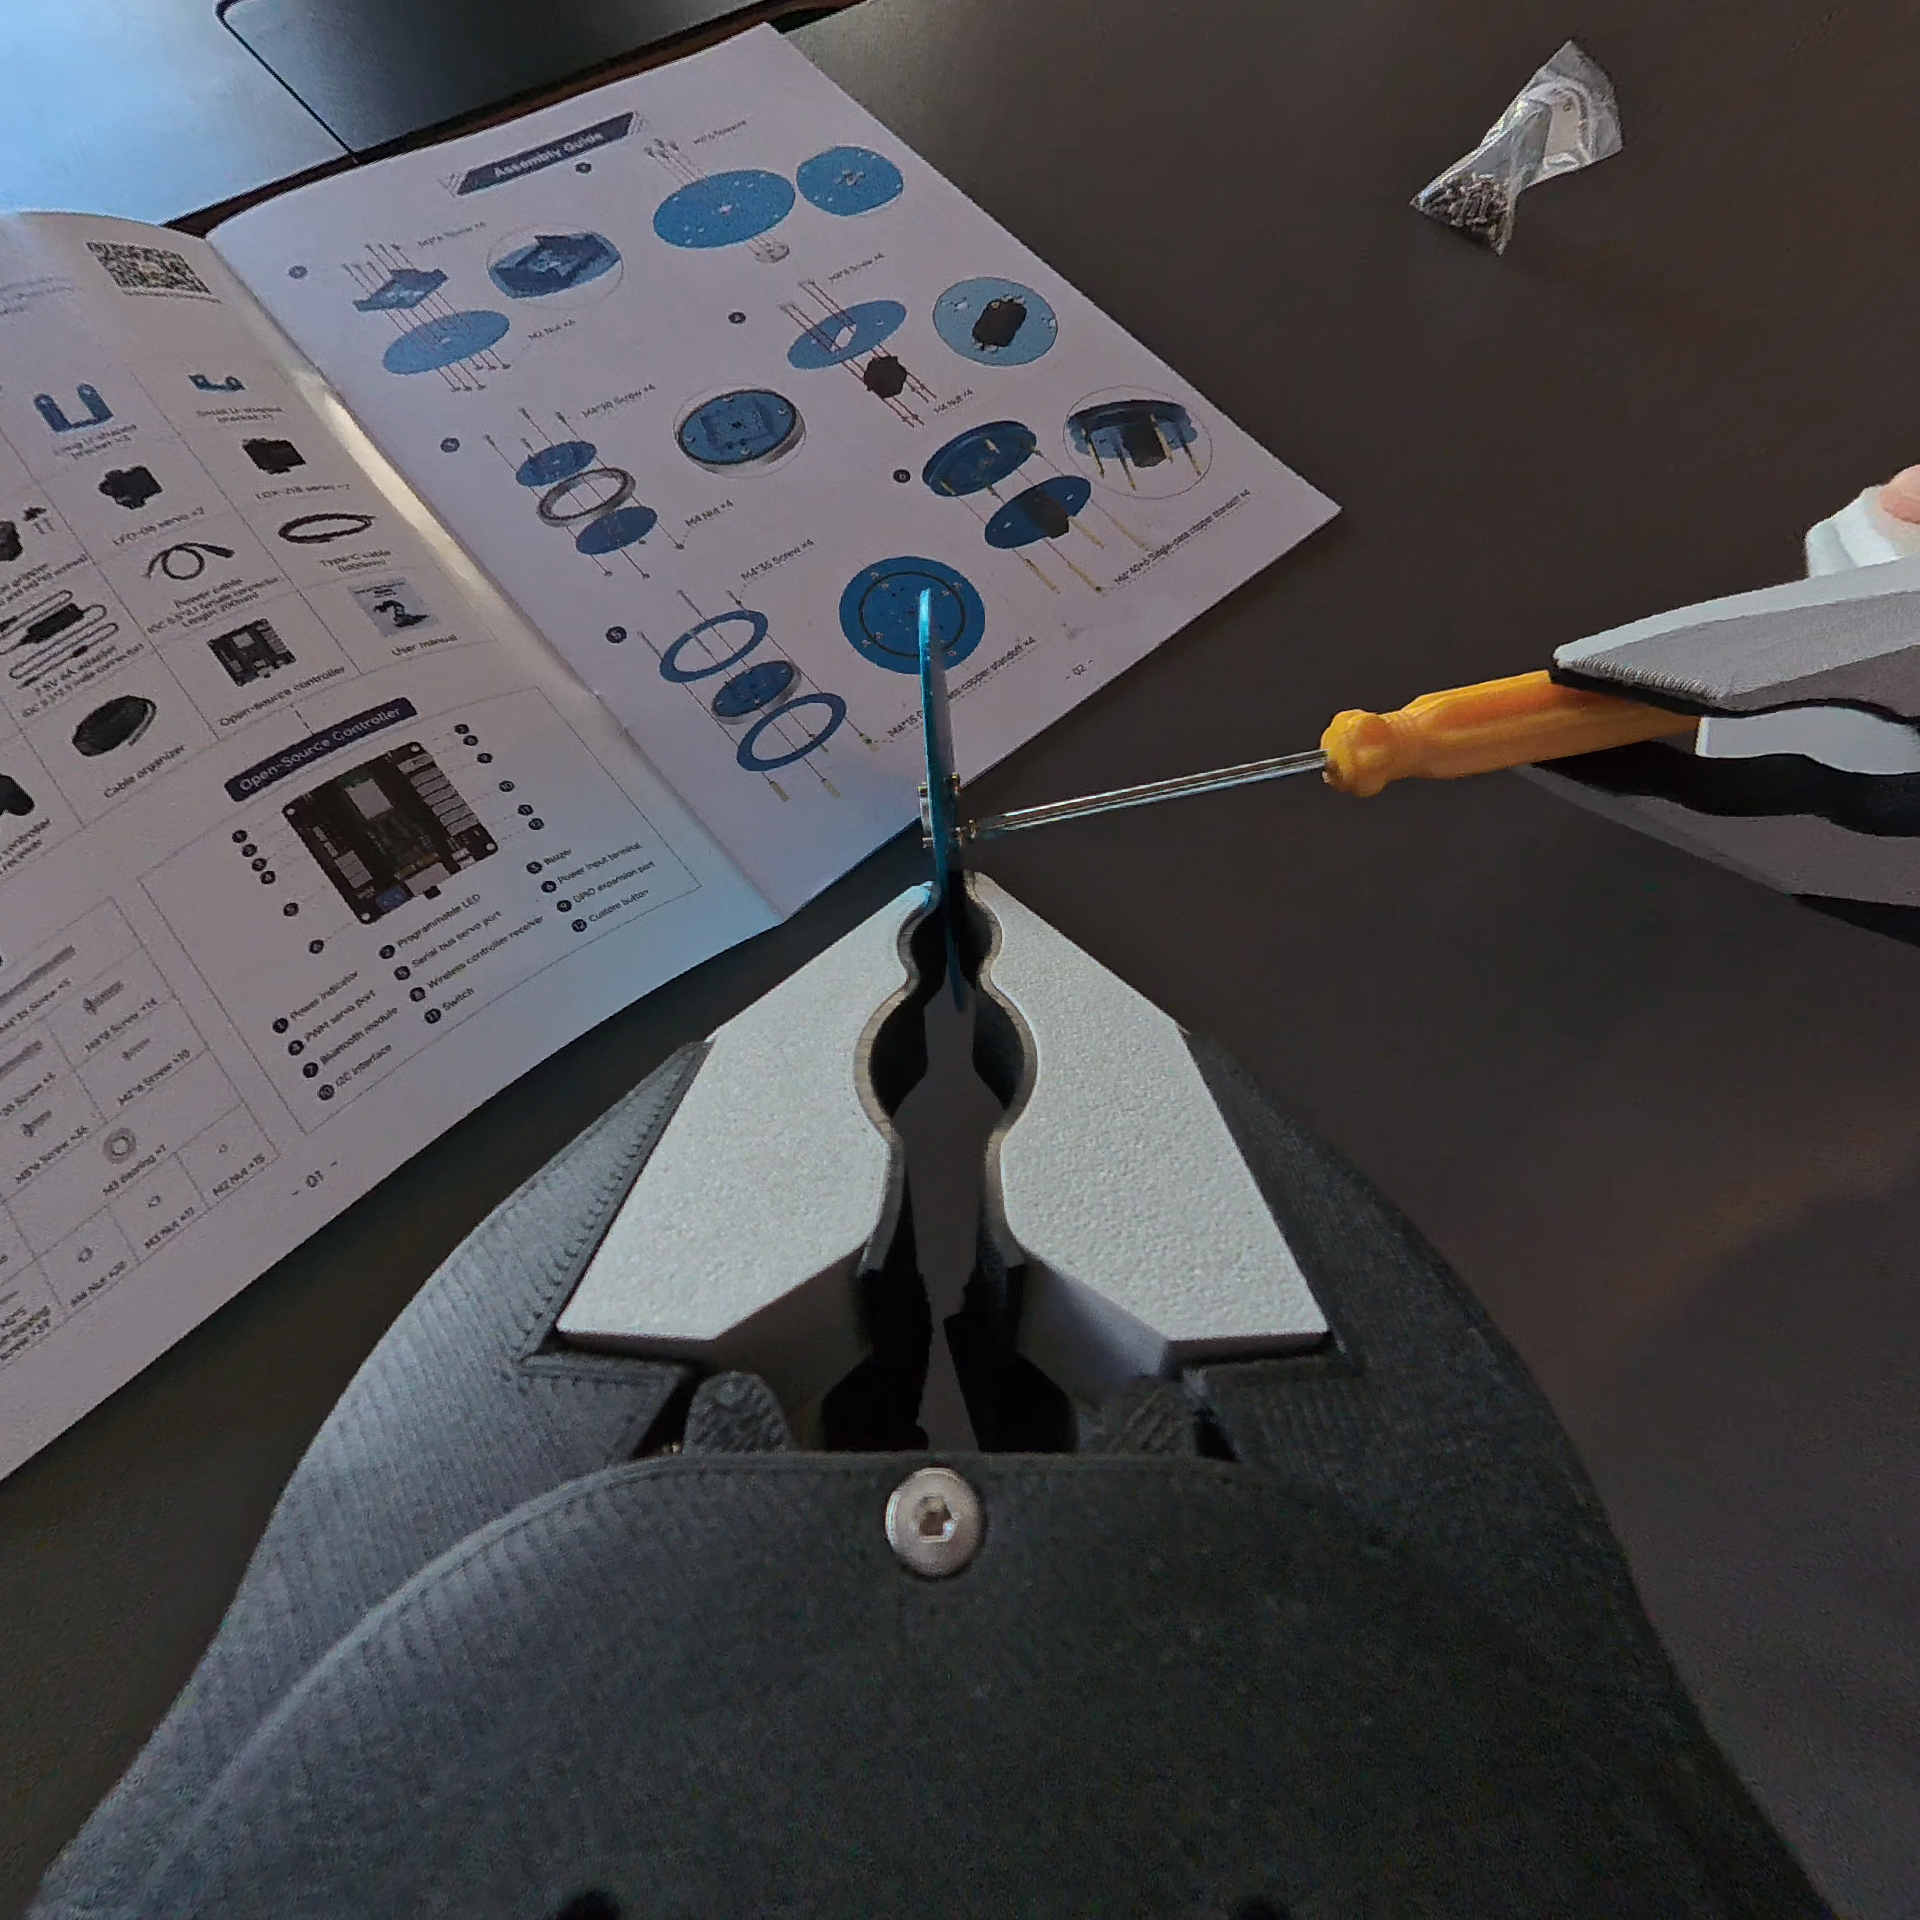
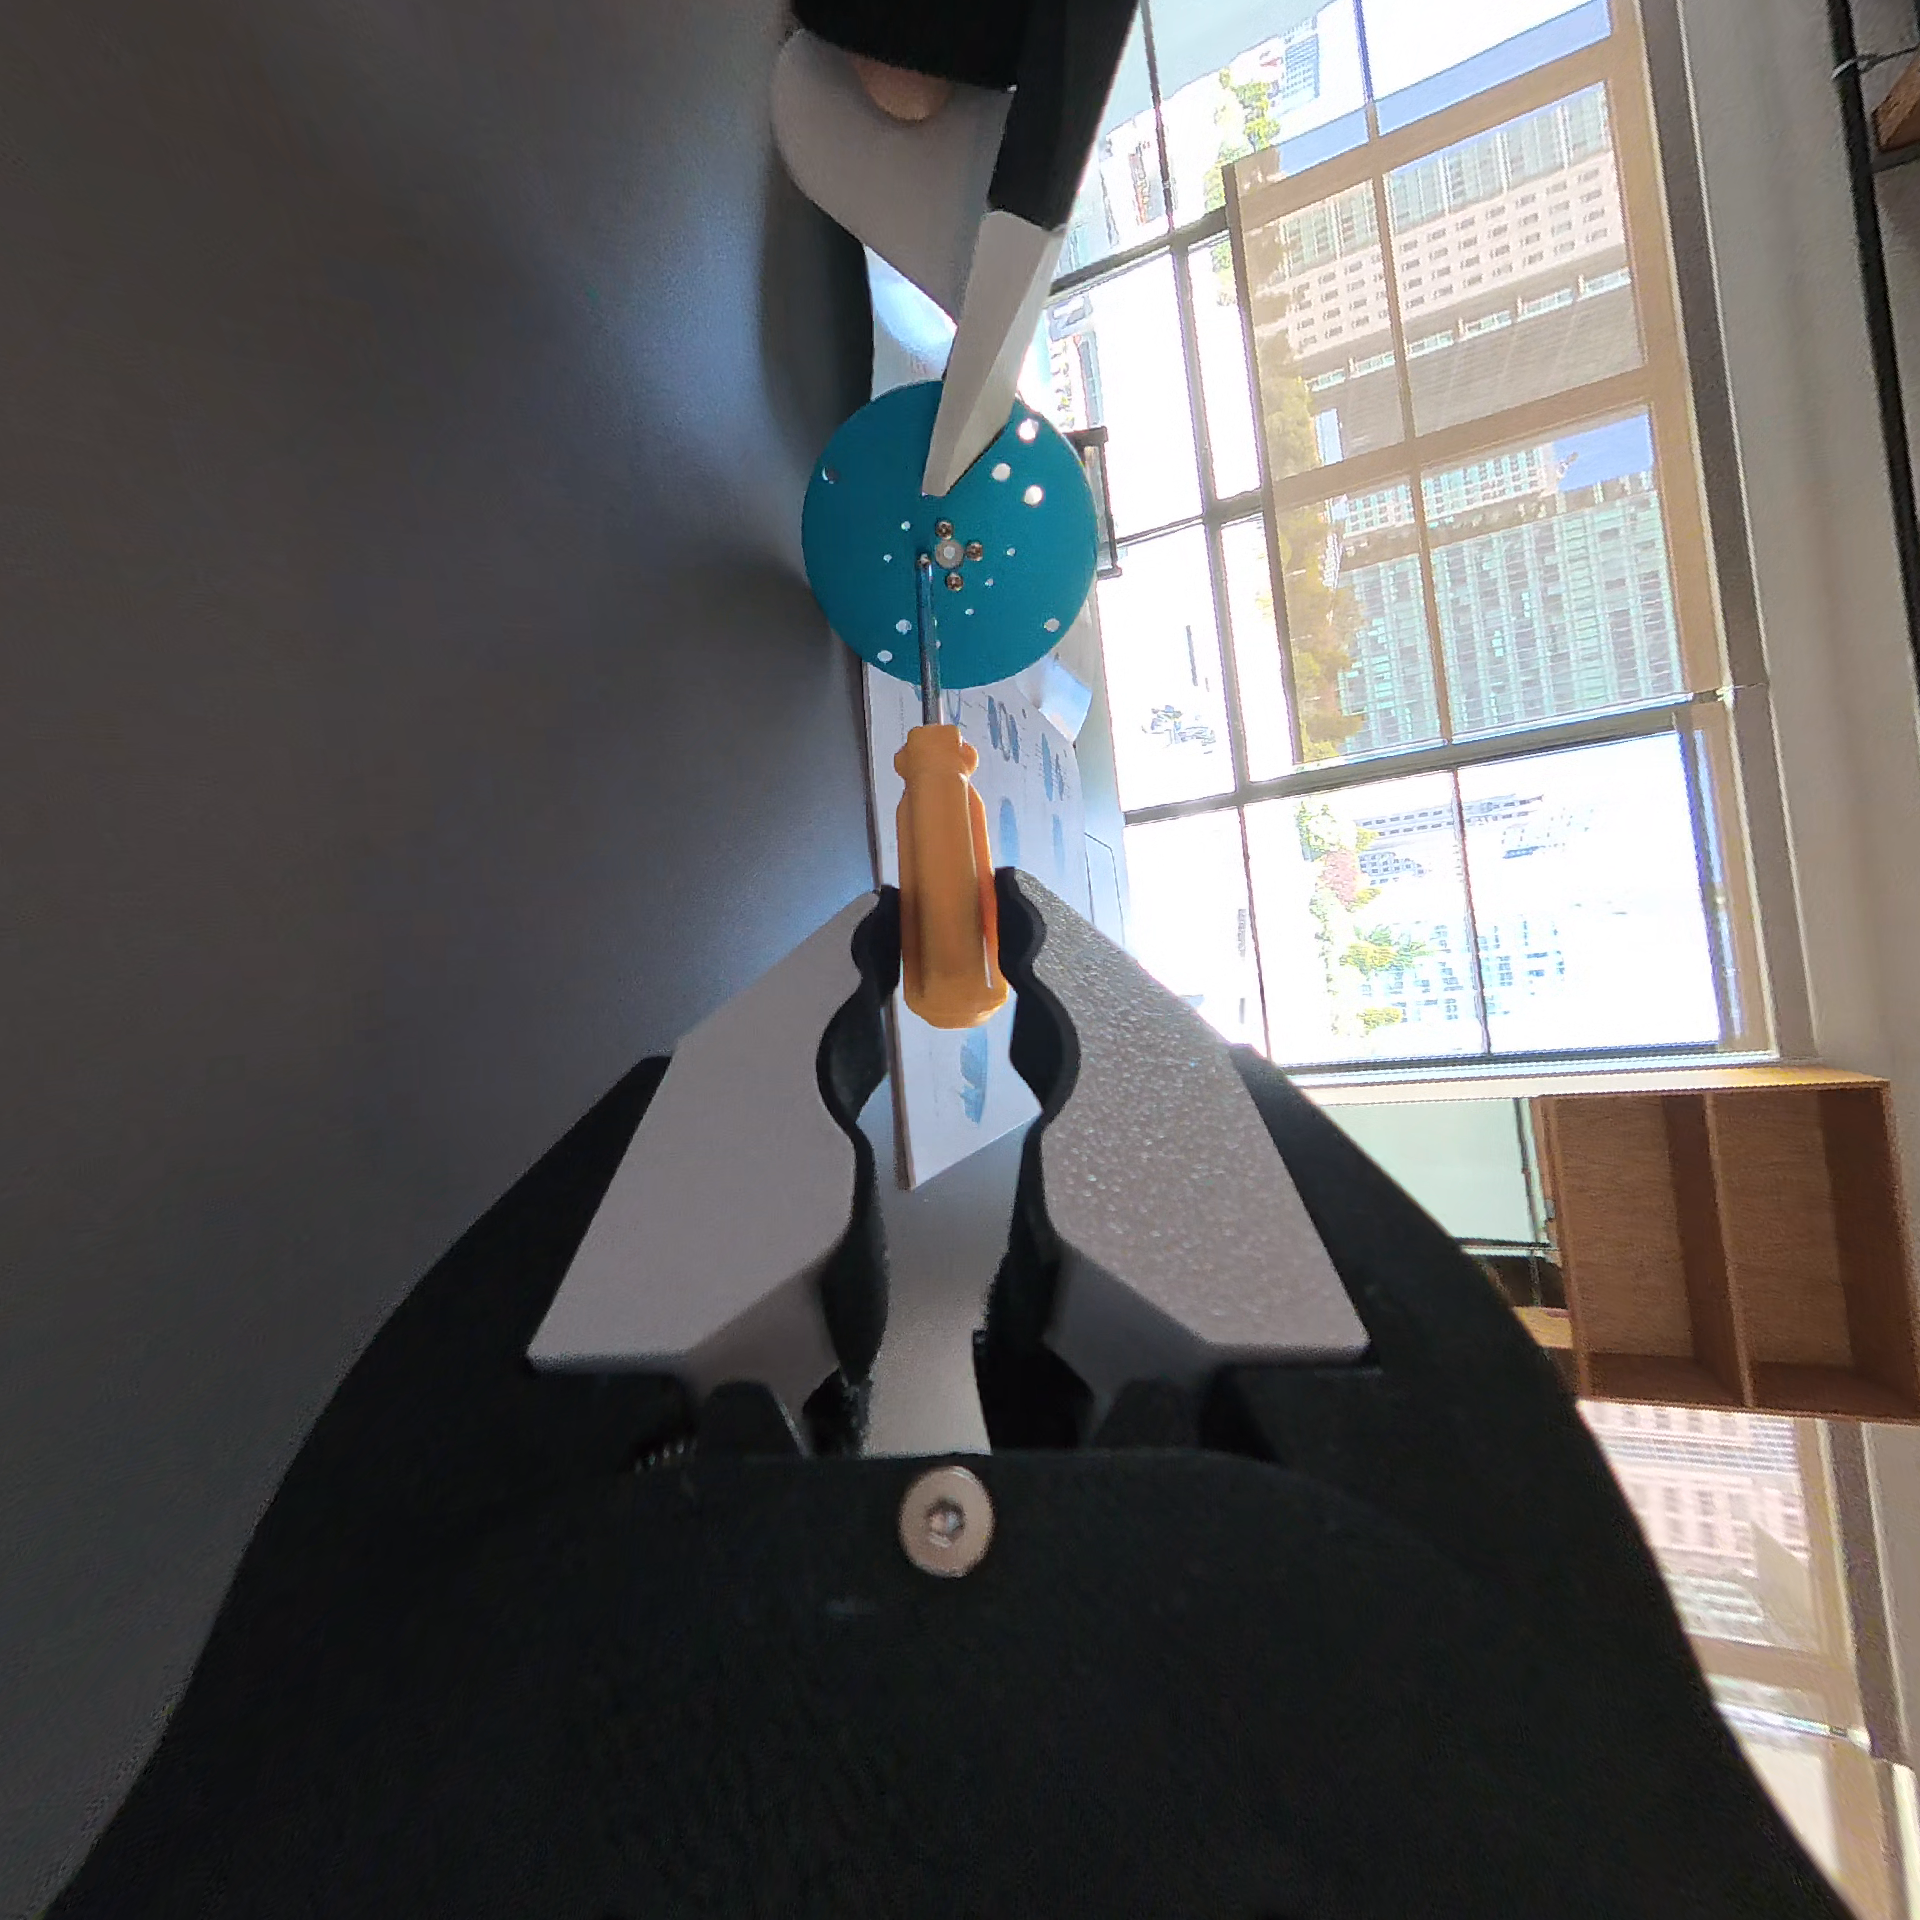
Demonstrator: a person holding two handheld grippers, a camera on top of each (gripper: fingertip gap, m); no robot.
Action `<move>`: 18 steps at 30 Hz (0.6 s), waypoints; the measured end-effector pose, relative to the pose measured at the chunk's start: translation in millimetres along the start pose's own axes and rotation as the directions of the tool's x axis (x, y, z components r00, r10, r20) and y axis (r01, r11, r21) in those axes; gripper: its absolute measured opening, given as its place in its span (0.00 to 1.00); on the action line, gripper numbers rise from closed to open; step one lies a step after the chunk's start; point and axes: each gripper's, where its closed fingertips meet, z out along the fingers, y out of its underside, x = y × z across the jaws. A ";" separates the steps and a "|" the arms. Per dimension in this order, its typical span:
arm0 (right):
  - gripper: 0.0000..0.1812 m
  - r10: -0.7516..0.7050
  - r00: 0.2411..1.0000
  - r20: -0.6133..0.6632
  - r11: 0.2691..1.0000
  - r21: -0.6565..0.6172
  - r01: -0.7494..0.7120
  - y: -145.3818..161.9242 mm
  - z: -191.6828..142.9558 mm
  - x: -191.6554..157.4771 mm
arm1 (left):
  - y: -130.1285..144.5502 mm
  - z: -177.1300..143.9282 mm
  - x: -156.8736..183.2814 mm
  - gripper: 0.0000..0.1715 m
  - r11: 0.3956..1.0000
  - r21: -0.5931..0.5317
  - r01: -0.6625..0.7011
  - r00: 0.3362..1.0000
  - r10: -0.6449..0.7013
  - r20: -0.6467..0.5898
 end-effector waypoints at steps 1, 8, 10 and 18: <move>0.10 -0.028 1.000 -0.009 1.000 -0.004 0.028 -0.7 -0.5 0.2 | 0.0 0.1 0.3 0.00 1.000 -0.003 -0.008 1.000 0.008 0.004; 0.10 0.019 1.000 0.005 1.000 -0.006 -0.019 -5.4 -1.8 -1.5 | -0.2 0.6 0.4 0.00 1.000 -0.007 -0.024 0.999 0.024 0.033; 0.09 0.250 0.965 0.083 0.968 -0.012 -0.250 -2.9 1.4 -1.7 | -1.4 1.1 -2.0 0.00 1.000 0.003 -0.026 0.998 0.025 0.049; 0.09 0.902 0.164 0.399 0.220 -0.097 -0.971 -2.1 0.3 22.7 | -46.8 -25.5 -0.3 0.00 0.958 0.249 -0.143 0.979 0.100 0.178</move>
